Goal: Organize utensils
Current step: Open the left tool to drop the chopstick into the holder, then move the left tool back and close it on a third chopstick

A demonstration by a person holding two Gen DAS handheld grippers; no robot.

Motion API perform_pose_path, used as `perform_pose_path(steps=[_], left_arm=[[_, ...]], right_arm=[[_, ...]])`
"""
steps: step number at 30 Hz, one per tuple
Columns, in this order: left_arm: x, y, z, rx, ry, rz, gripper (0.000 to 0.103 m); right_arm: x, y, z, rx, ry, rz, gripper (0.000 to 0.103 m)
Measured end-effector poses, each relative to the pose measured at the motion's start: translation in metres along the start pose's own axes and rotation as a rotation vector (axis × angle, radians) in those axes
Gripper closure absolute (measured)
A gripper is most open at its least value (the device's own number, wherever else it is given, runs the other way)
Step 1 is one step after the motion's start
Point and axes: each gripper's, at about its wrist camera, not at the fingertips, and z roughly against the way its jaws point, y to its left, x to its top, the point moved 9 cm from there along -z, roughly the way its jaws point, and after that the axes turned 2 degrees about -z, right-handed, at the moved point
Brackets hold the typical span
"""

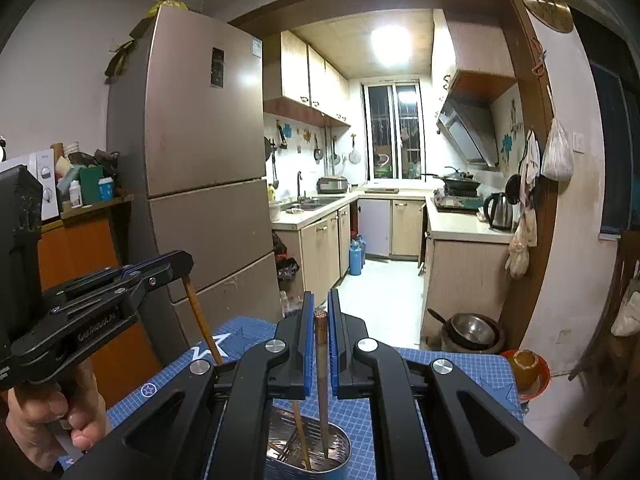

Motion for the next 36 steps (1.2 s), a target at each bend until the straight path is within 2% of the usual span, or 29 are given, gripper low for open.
perform_pose_path(steps=[10, 17, 19, 21, 23, 25, 28, 32, 36], left_arm=[[-0.024, 0.005, -0.017, 0.002, 0.048, 0.0, 0.098], [-0.029, 0.006, -0.017, -0.006, 0.067, 0.001, 0.095], [-0.03, 0.007, -0.015, -0.002, 0.067, 0.0, 0.076], [-0.03, 0.007, -0.01, 0.008, 0.06, -0.003, 0.065], [-0.031, 0.007, -0.005, 0.008, 0.059, -0.005, 0.061], [-0.032, 0.006, 0.001, 0.008, 0.057, -0.005, 0.058], [-0.034, 0.004, 0.022, -0.001, 0.041, -0.004, 0.053], [-0.05, -0.002, 0.062, -0.01, 0.04, -0.056, 0.049], [-0.089, 0.001, 0.105, -0.005, 0.074, -0.127, 0.046]], right_arm=[[-0.026, 0.0, -0.023, 0.01, 0.053, -0.004, 0.095], [-0.034, 0.0, -0.023, 0.008, 0.066, -0.006, 0.095], [-0.035, 0.001, -0.023, 0.008, 0.07, -0.004, 0.095], [-0.035, 0.002, -0.021, 0.007, 0.07, -0.003, 0.095], [-0.034, 0.003, -0.017, 0.007, 0.059, -0.01, 0.092], [-0.032, 0.004, -0.007, 0.005, 0.04, -0.014, 0.076], [-0.032, 0.007, 0.02, 0.012, 0.006, -0.017, 0.066], [-0.048, 0.012, 0.07, 0.042, -0.029, -0.043, 0.063], [-0.103, 0.029, 0.13, 0.074, -0.022, -0.036, 0.063]])
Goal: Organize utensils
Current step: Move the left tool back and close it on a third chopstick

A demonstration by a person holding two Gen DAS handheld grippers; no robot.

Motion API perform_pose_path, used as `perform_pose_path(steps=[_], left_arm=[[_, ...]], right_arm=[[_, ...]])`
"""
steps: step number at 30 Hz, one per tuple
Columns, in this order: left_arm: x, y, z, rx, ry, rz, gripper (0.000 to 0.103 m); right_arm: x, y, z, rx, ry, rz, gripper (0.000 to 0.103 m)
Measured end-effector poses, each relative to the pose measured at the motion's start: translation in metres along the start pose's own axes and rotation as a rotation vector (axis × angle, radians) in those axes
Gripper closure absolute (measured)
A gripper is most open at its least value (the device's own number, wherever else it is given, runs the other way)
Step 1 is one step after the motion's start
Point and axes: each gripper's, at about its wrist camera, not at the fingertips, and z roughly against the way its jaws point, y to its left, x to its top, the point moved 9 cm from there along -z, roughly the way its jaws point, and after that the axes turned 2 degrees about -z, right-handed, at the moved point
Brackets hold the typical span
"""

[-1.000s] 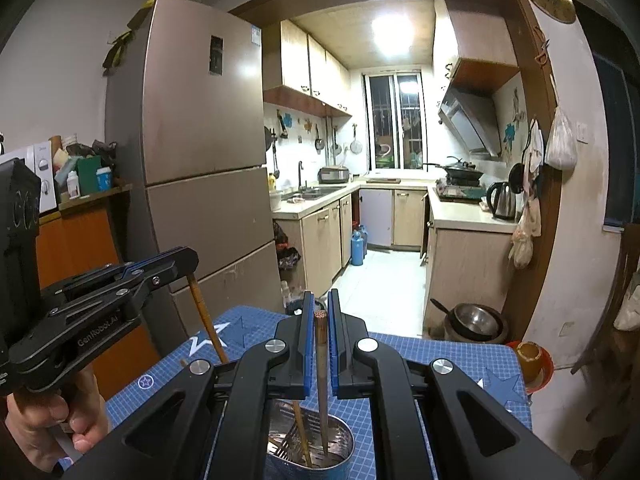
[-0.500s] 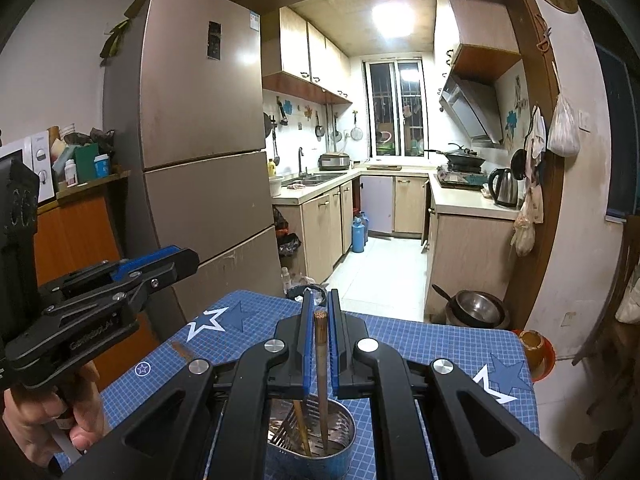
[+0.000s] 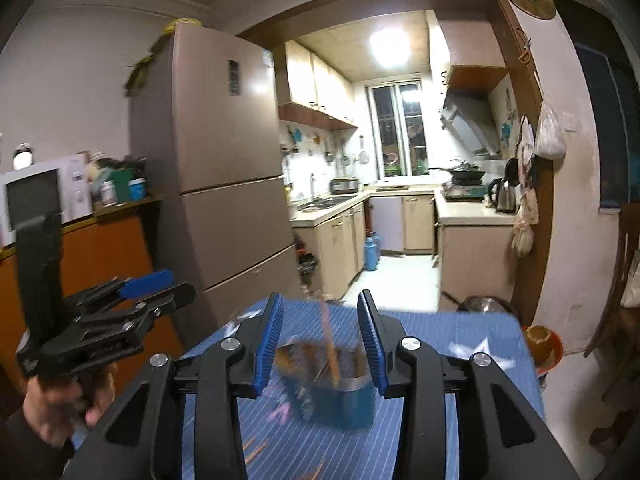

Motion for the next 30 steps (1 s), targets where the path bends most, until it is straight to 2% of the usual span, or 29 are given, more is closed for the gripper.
perform_pose_path(steps=[2, 9, 12, 14, 18, 23, 30], left_arm=[[-0.031, 0.001, 0.017, -0.013, 0.038, -0.02, 0.046], [-0.186, 0.001, 0.056, -0.062, 0.293, -0.035, 0.046], [-0.244, -0.009, 0.064, -0.091, 0.384, -0.04, 0.047], [-0.266, -0.013, 0.068, -0.12, 0.415, -0.033, 0.052], [-0.285, -0.02, 0.073, -0.154, 0.426, -0.037, 0.057], [-0.293, -0.025, 0.07, -0.153, 0.445, -0.052, 0.059], [-0.298, -0.01, 0.059, -0.067, 0.461, -0.048, 0.062]], right_arm=[[-0.036, 0.013, 0.022, 0.013, 0.026, 0.007, 0.063], [-0.174, 0.038, 0.06, 0.011, 0.183, -0.021, 0.063], [-0.212, 0.046, 0.068, 0.008, 0.228, -0.053, 0.063], [-0.232, 0.05, 0.072, 0.001, 0.253, -0.066, 0.063], [-0.253, 0.052, 0.075, -0.009, 0.282, -0.084, 0.063], [-0.252, 0.049, 0.079, -0.024, 0.272, -0.087, 0.063], [-0.244, 0.043, 0.079, -0.031, 0.256, -0.099, 0.063]])
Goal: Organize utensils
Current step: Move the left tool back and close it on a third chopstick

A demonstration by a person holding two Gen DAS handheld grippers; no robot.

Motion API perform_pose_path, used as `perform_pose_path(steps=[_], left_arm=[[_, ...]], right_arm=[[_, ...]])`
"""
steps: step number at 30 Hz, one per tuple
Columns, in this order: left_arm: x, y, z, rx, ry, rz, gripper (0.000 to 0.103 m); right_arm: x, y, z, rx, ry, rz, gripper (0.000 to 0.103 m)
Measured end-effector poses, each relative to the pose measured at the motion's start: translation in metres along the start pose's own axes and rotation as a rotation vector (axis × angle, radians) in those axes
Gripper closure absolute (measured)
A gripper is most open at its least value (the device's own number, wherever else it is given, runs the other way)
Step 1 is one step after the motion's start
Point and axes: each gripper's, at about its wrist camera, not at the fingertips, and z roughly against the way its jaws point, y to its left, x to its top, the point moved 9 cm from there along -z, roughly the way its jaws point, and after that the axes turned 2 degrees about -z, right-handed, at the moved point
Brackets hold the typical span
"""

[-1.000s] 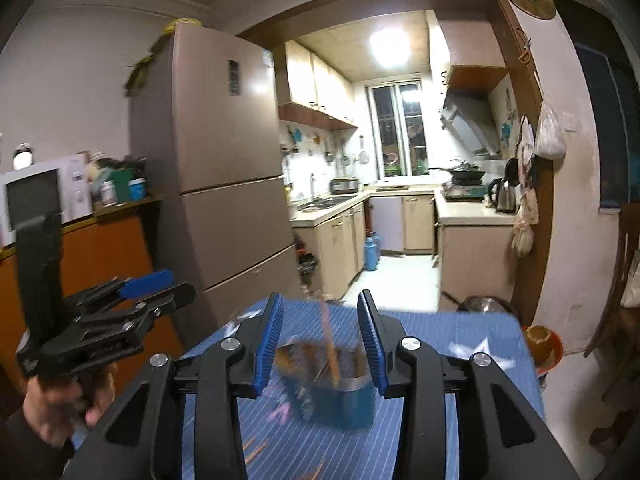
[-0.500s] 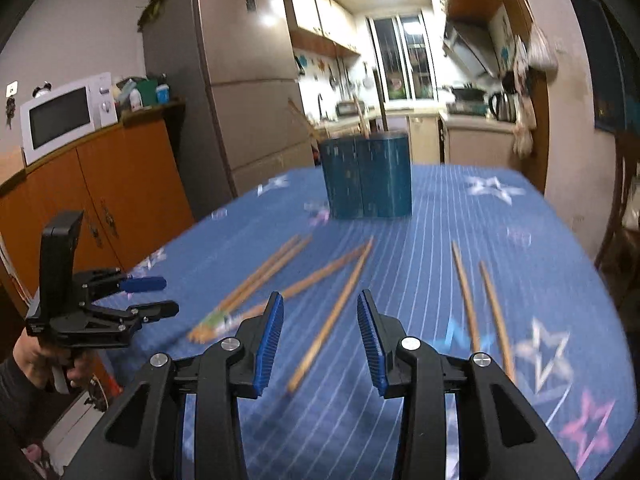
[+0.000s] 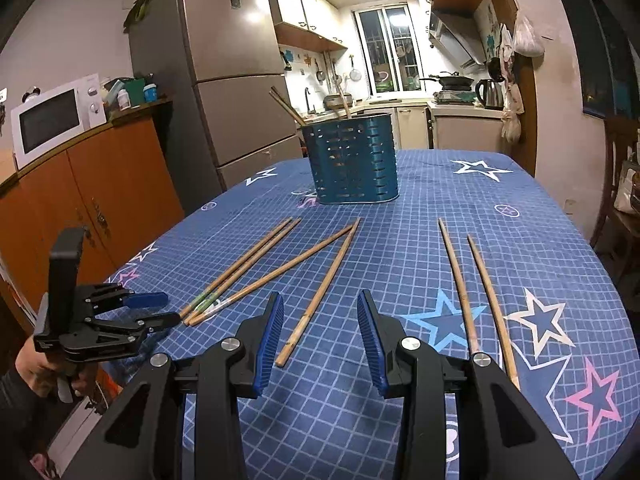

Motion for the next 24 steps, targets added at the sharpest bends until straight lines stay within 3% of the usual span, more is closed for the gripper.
perform_pose_path(steps=[9, 14, 24], left_arm=[[0.001, -0.012, 0.001, -0.033, -0.023, -0.025, 0.062], [0.004, -0.014, 0.0, -0.034, -0.044, -0.013, 0.069], [0.005, -0.025, -0.003, -0.017, -0.09, -0.001, 0.084]], right_arm=[[-0.02, 0.01, -0.012, 0.016, 0.054, 0.009, 0.063], [-0.045, 0.029, -0.032, 0.011, 0.117, 0.039, 0.067], [-0.053, 0.039, -0.053, -0.126, 0.094, 0.089, 0.084]])
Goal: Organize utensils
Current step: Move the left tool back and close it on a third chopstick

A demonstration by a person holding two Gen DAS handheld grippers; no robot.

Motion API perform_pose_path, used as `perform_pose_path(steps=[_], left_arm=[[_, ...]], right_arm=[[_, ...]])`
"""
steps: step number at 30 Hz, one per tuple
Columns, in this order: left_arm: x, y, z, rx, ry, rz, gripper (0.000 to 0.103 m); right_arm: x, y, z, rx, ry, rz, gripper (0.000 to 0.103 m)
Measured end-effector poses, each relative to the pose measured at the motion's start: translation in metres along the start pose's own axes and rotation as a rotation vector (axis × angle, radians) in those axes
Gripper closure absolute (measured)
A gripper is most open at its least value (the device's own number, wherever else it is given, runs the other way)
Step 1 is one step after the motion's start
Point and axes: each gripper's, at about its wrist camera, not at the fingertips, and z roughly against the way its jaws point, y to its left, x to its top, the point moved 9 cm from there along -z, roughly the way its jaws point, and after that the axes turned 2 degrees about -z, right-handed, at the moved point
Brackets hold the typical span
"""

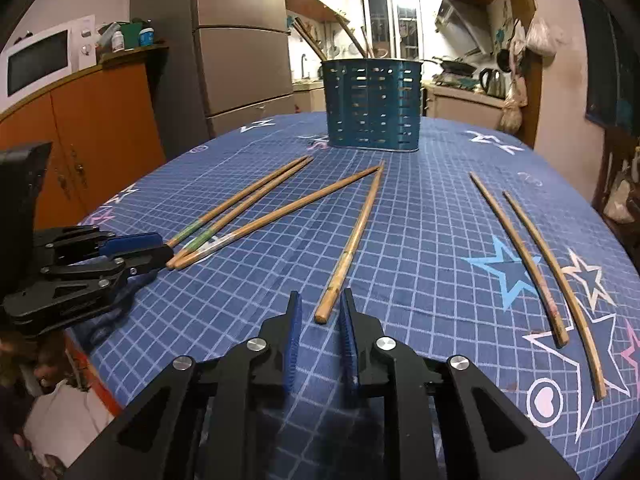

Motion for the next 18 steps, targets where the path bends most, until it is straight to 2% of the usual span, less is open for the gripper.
perform_pose_path(steps=[6, 18], left_arm=[[-0.003, -0.004, 0.0, 0.025, -0.031, 0.002, 0.096], [-0.009, -0.002, 0.014, 0.042, -0.065, 0.032, 0.097]], right_arm=[[-0.003, -0.001, 0.003, -0.042, -0.049, 0.004, 0.092], [-0.005, -0.006, 0.03, -0.035, -0.113, -0.005, 0.095]])
